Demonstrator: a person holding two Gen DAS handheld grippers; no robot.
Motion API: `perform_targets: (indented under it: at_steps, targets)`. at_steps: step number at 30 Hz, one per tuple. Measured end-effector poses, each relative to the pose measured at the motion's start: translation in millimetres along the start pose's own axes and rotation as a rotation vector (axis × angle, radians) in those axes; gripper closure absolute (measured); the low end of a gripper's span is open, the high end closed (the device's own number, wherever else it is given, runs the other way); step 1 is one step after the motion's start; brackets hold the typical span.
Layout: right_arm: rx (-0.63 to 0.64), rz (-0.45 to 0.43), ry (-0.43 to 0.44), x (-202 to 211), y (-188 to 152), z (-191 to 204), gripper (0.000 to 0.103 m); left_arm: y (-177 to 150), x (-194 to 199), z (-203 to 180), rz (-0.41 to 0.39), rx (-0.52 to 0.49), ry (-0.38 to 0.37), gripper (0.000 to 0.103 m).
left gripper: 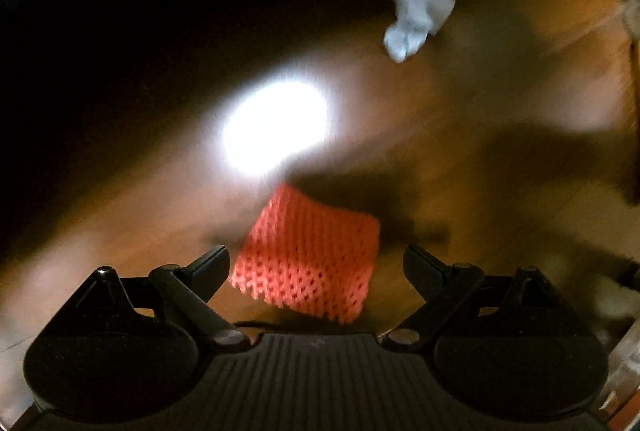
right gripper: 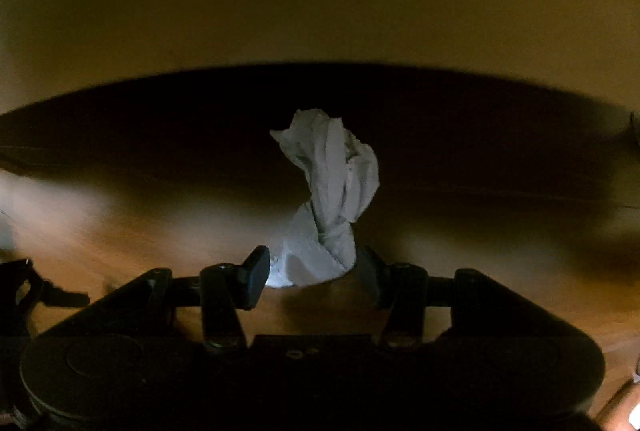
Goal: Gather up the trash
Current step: 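Grasp red mesh with left tool while right tool grasps white tissue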
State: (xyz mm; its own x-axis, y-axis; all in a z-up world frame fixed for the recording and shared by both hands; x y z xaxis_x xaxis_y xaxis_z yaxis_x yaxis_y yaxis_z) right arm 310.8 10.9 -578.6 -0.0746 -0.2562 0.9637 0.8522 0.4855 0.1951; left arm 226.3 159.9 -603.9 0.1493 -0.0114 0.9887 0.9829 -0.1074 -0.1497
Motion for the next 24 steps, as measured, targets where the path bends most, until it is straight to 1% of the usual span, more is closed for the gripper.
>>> perform_targets:
  at_steps: [5,7,8,9,13,15,17,19,20,21,24]
  targets:
    - [-0.026,0.013,-0.041,-24.8,5.5,-0.9,0.055,-8.6,-26.8,-0.8,0.003,-0.027,0.036,0.009]
    - [-0.032,0.021,-0.04,-31.1,6.2,-1.0,0.055,-10.0,-33.9,-1.2,-0.001,-0.038,0.042,0.009]
    - [-0.033,0.023,-0.038,-33.4,6.3,-0.7,0.055,-9.9,-36.4,-1.4,-0.007,-0.041,0.048,0.012]
    - [-0.029,0.023,-0.036,-34.8,6.5,0.0,0.055,-9.8,-37.9,-2.1,-0.009,-0.04,0.049,0.018]
    - [-0.016,0.024,-0.026,-36.8,5.3,0.7,0.056,-11.1,-42.6,-3.5,-0.015,-0.036,0.055,0.026]
    - [-0.02,0.023,-0.021,-36.3,4.1,-0.2,0.057,-11.8,-42.2,-0.1,-0.022,-0.029,0.065,0.036]
    - [-0.02,0.031,-0.024,-35.3,2.3,-0.5,0.058,-6.5,-40.3,3.0,-0.023,-0.01,0.075,0.042]
    - [-0.033,0.037,-0.022,-33.8,1.4,-1.6,0.059,-2.5,-39.3,5.2,-0.021,0.015,0.081,0.051]
    - [-0.036,0.038,-0.024,-34.0,2.4,-3.1,0.06,-0.7,-38.3,7.5,-0.019,0.027,0.093,0.06]
    - [-0.032,0.04,-0.028,-32.8,1.6,-3.2,0.06,1.0,-37.4,10.5,-0.015,0.046,0.1,0.066]
    - [-0.006,0.043,-0.034,-29.8,-0.1,-1.3,0.062,4.4,-34.8,18.4,-0.011,0.07,0.106,0.079]
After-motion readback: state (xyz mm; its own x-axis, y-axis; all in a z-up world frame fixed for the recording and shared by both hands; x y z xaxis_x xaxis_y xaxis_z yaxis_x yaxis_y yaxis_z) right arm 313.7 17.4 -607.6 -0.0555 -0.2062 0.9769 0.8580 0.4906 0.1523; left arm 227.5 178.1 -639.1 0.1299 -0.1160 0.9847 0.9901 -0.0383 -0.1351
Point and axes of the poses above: each gripper's, at about its wrist camera, not at the fingertips, and x roughly against the way its jaws point, z to its left, y to its top, the point moved 7 cm from there along -x, roughly the way its jaws point, and after that the axes turned 8 degrees about x, right-handed, at the moved point
